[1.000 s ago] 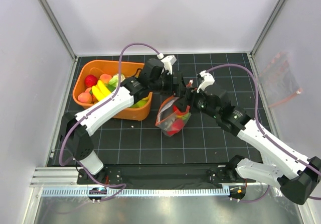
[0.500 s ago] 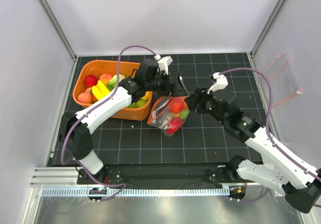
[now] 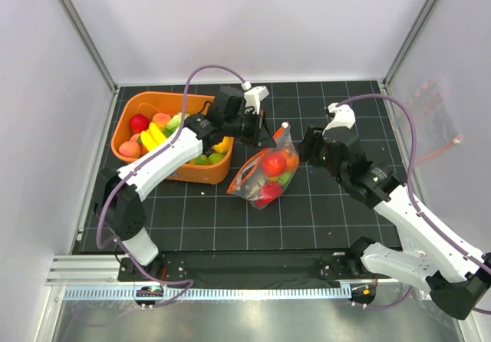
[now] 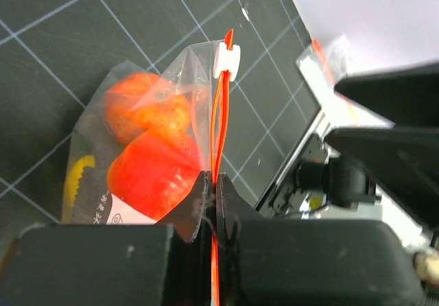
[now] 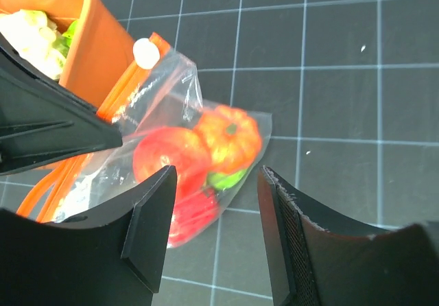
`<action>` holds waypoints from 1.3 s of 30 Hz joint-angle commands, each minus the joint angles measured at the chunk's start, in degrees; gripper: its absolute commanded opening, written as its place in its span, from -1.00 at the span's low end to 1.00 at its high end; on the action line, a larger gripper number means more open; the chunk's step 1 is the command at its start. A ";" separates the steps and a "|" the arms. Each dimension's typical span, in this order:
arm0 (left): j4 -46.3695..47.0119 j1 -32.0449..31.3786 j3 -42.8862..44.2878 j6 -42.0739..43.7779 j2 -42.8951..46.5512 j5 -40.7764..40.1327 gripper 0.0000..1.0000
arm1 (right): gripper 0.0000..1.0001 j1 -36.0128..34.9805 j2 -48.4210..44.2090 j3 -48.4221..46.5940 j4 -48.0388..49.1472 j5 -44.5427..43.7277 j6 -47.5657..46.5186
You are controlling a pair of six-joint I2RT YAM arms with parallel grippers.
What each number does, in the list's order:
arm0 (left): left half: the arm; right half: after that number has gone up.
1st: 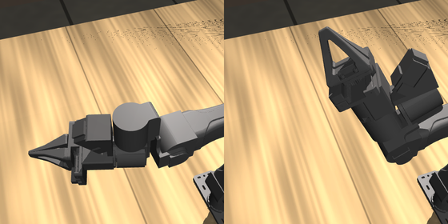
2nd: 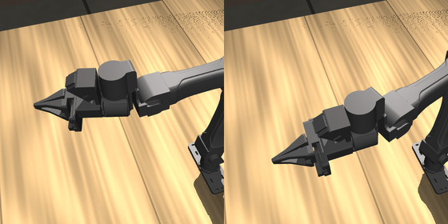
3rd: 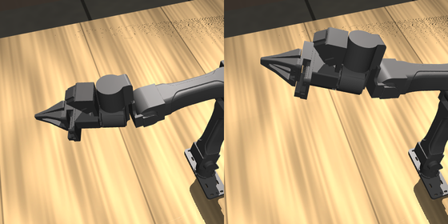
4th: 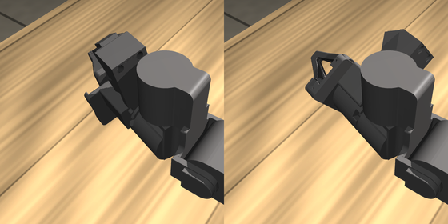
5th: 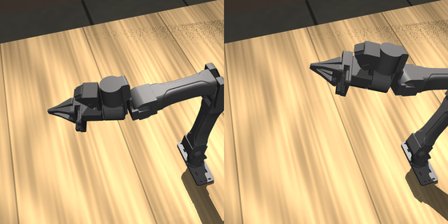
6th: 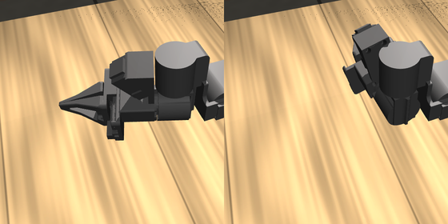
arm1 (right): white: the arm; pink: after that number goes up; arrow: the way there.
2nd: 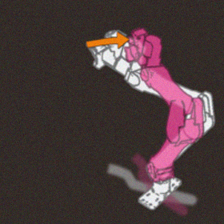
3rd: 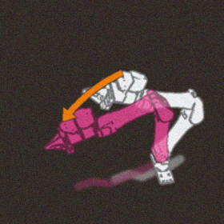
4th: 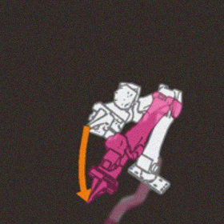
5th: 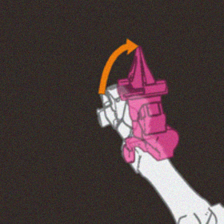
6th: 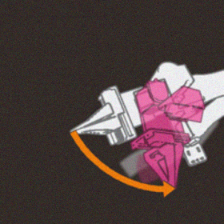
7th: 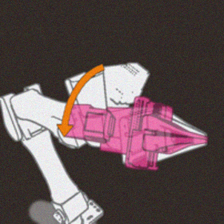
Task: Place the food in the zip-top bag and seal the zipper
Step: Adjust the zipper food storage bag at the center of the board.
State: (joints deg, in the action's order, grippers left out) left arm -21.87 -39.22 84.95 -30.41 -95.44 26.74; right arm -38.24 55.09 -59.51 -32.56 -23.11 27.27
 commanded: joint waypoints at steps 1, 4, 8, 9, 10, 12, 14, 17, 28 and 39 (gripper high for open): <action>-5.54 0.37 4.96 5.62 -0.01 6.48 -0.99 | 0.14 1.23 0.02 -3.86 -1.72 0.08 -5.99; -10.81 0.29 6.81 9.66 0.87 7.71 -1.00 | 0.15 3.60 -0.25 -2.37 -0.23 5.26 -8.54; -16.01 0.37 7.60 12.39 3.41 6.04 -0.99 | 0.14 5.72 -2.61 0.96 4.07 10.79 -8.37; -16.80 0.29 7.51 12.74 4.90 5.87 -1.00 | 0.15 6.07 -3.32 2.62 6.78 12.38 -8.37; -17.33 0.37 7.34 12.92 5.61 5.78 -1.00 | 0.14 5.98 -4.19 3.60 8.37 16.13 -8.46; -19.08 0.37 7.08 13.36 7.01 5.52 -1.00 | 0.14 5.98 -7.18 7.02 11.88 20.63 -8.81; -21.01 0.29 7.34 13.89 8.95 4.29 -0.99 | 0.17 5.98 -9.03 10.53 17.33 27.40 -8.11; -25.14 0.37 7.16 13.89 11.32 2.63 -1.00 | 0.25 5.98 -12.81 14.66 23.67 34.07 -7.66; -18.48 0.20 -7.59 27.04 21.25 2.37 -0.92 | 0.32 5.98 -14.49 24.34 39.22 43.06 -10.47; -14.61 -0.33 -17.71 34.90 28.99 4.37 -0.99 | 0.32 5.98 -15.71 32.78 54.69 52.29 -8.46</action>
State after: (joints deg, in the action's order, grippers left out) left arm -40.21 -39.51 68.12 1.78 -69.34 27.55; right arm -32.38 40.71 -28.51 12.64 25.47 18.59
